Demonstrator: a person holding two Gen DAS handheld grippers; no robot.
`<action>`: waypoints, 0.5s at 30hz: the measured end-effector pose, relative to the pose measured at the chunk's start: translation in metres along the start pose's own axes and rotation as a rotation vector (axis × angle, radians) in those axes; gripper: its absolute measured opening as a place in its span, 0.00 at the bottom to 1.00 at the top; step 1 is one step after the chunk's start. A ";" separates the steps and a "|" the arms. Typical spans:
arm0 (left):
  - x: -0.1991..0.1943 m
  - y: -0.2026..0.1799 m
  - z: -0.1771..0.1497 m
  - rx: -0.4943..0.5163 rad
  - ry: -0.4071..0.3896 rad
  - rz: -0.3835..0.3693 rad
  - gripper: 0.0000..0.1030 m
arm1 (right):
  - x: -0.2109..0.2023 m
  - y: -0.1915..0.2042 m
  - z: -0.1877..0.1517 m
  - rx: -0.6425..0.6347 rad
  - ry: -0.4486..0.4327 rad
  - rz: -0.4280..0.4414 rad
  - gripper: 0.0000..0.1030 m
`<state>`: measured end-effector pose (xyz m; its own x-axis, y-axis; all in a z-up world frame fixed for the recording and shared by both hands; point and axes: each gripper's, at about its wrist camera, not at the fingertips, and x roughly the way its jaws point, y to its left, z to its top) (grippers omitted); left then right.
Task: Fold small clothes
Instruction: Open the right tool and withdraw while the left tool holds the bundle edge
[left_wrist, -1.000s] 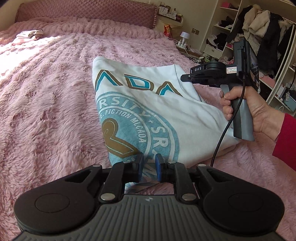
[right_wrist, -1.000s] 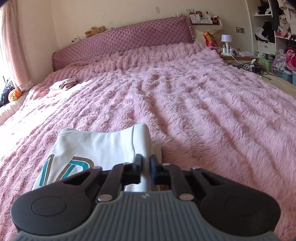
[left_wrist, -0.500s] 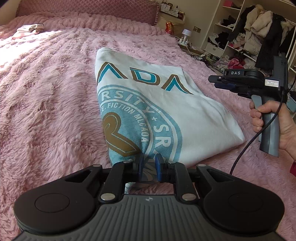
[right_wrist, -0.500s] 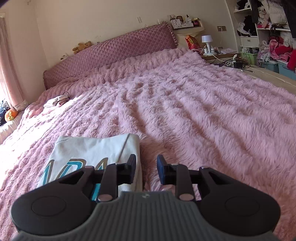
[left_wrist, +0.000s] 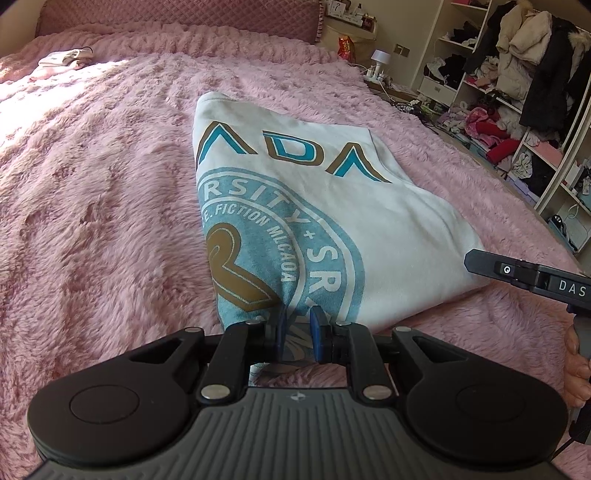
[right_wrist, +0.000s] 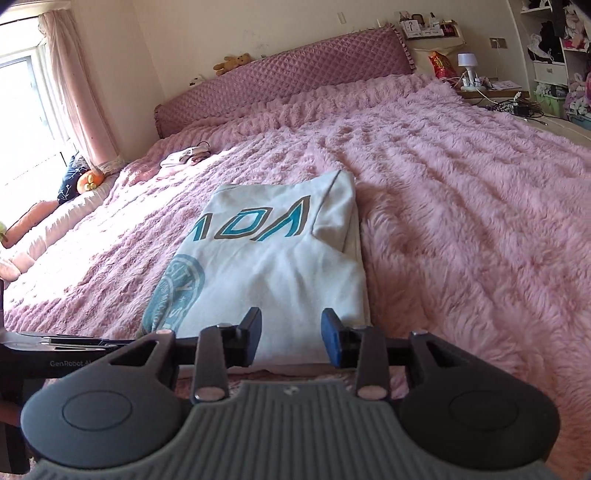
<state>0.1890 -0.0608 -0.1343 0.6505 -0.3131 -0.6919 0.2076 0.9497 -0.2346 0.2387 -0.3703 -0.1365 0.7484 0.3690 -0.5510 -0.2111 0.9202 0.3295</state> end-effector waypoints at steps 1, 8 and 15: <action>0.000 0.000 0.000 -0.001 0.001 0.000 0.19 | 0.004 -0.005 -0.002 0.019 0.010 -0.008 0.31; 0.003 0.001 -0.001 0.006 0.008 -0.003 0.19 | 0.013 -0.015 -0.012 0.045 0.034 -0.009 0.26; -0.019 -0.006 0.015 0.030 -0.051 -0.020 0.22 | -0.001 -0.008 0.014 0.050 -0.047 0.044 0.34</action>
<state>0.1868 -0.0600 -0.1094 0.6820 -0.3316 -0.6518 0.2423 0.9434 -0.2265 0.2485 -0.3802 -0.1276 0.7683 0.4013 -0.4987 -0.2138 0.8952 0.3910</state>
